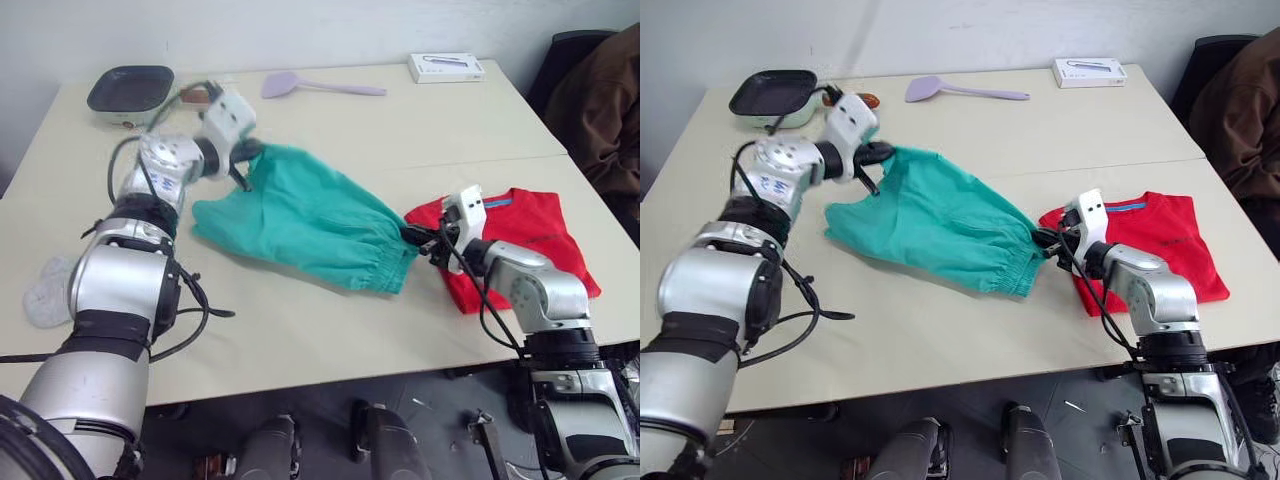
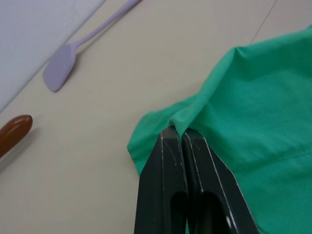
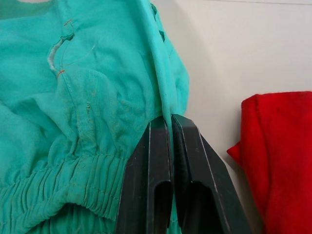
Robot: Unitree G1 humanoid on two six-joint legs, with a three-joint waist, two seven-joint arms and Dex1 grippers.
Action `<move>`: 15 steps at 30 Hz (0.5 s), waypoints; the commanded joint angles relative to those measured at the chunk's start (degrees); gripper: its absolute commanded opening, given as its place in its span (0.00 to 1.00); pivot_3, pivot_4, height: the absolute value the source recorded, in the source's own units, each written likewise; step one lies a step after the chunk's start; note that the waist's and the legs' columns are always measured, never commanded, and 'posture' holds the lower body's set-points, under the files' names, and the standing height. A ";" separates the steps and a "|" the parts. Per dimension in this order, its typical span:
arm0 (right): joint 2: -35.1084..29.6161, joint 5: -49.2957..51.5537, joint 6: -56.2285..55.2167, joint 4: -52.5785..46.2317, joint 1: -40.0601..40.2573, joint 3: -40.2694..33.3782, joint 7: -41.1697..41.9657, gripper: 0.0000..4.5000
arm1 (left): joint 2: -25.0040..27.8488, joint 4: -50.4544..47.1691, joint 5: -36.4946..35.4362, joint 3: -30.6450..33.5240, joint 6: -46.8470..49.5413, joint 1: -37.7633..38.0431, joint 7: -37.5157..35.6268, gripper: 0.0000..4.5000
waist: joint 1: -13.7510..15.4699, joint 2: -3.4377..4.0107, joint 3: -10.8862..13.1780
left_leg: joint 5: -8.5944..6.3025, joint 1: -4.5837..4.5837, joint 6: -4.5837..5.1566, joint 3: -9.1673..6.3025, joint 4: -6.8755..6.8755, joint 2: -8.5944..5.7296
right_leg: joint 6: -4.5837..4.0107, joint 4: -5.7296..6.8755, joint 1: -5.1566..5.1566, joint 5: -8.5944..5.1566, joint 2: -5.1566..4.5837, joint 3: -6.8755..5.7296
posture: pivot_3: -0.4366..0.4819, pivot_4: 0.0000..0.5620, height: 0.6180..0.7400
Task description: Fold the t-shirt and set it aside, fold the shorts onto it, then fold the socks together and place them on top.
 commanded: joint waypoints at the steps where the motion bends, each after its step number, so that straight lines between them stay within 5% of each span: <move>1: 0.41 -1.40 -0.94 -3.04 0.07 -1.30 -2.13 0.23 | 1.42 -0.32 3.14 -0.36 -0.78 0.01 2.38 0.21 | -0.03 0.00 0.00 | 0.03 0.01 0.02 0.02 0.01 -0.01 | 0.04 0.00 0.01 0.02 -0.03 0.03 | 0.48 0.27 1.00; 7: -4.51 -3.32 -1.95 -10.44 2.32 -2.22 -0.17 0.70 | 5.80 -0.93 1.85 4.43 -1.20 -0.35 5.69 0.62 | -0.08 0.00 0.00 | 0.11 0.00 0.02 0.05 0.00 -0.04 | 0.15 0.00 -0.03 0.08 -0.07 0.11 | 0.48 0.27 1.00; 10: -6.69 -2.66 -1.74 -15.75 3.99 -3.21 0.85 0.95 | 9.64 -2.17 -0.22 7.30 -2.54 -0.16 0.91 0.83 | -0.35 0.00 0.00 | 0.06 0.01 -0.01 0.04 -0.07 -0.02 | 0.14 -0.04 -0.07 0.09 -0.05 0.10 | 0.48 0.27 1.00; 12: -7.03 -1.85 -1.17 -17.92 4.66 -3.73 1.09 1.00 | 11.93 -3.36 -2.15 9.19 -3.25 0.55 -4.80 0.97 | -0.25 0.00 0.00 | 0.06 0.01 -0.01 0.06 -0.08 -0.02 | 0.14 -0.05 -0.06 0.09 -0.05 0.09 | 0.48 0.27 1.00; 15: -7.59 -2.10 -1.17 -20.64 6.01 -2.40 2.97 1.00 | 17.06 -7.14 -5.75 11.89 -4.10 3.55 -16.61 0.99 | -1.28 0.00 -0.01 | 0.27 -0.10 0.20 -0.87 -0.28 -0.44 | 0.15 -0.07 0.38 0.08 -0.70 -0.50 | 0.48 0.27 1.00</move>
